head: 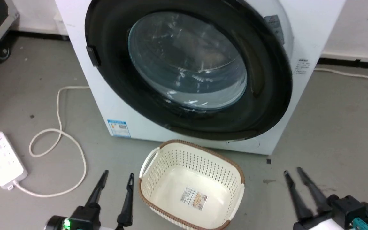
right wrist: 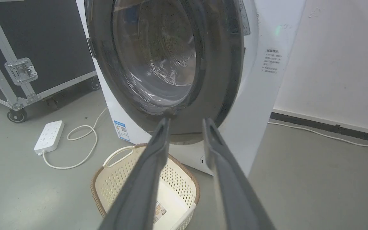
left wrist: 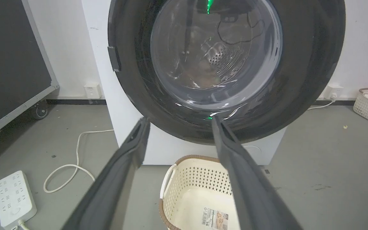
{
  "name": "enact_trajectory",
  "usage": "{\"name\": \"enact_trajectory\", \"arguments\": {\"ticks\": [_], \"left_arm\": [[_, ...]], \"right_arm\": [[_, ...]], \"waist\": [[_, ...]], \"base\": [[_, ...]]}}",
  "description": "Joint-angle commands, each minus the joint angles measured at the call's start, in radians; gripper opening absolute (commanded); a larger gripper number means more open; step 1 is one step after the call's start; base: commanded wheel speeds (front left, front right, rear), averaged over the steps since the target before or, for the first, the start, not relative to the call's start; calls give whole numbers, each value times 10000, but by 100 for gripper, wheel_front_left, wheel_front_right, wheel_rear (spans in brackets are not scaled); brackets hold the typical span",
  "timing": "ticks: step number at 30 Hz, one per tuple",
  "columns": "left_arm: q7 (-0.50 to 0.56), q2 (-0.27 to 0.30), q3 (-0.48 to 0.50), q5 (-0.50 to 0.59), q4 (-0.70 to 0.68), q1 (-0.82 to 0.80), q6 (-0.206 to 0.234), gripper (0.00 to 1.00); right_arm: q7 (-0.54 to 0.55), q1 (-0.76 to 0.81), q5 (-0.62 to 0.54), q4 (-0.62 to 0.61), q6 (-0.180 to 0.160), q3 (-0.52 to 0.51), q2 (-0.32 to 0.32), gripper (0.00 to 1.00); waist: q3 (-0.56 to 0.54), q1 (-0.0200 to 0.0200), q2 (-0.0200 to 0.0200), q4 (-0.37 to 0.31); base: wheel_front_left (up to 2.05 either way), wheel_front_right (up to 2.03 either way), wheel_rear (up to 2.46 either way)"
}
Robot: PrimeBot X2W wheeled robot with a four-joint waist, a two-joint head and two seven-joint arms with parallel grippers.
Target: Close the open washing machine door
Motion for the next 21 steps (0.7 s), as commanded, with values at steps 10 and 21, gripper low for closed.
{"name": "enact_trajectory", "arguments": {"ticks": [10, 21], "left_arm": [[-41, -110, -945, 273, 98, -970, 243, 100], [-41, -138, -1644, -221, -83, -1646, 897, 100]], "right_arm": [[666, -2493, 875, -262, 8, 1623, -2026, 0], [1612, -6331, 3200, 1102, 8, 3543, -4488, 0]], "waist": [[1868, 1, 0, 605], [3162, 1, 0, 1272]], "base": [[0, 0, 0], [0, 0, 0]]}}
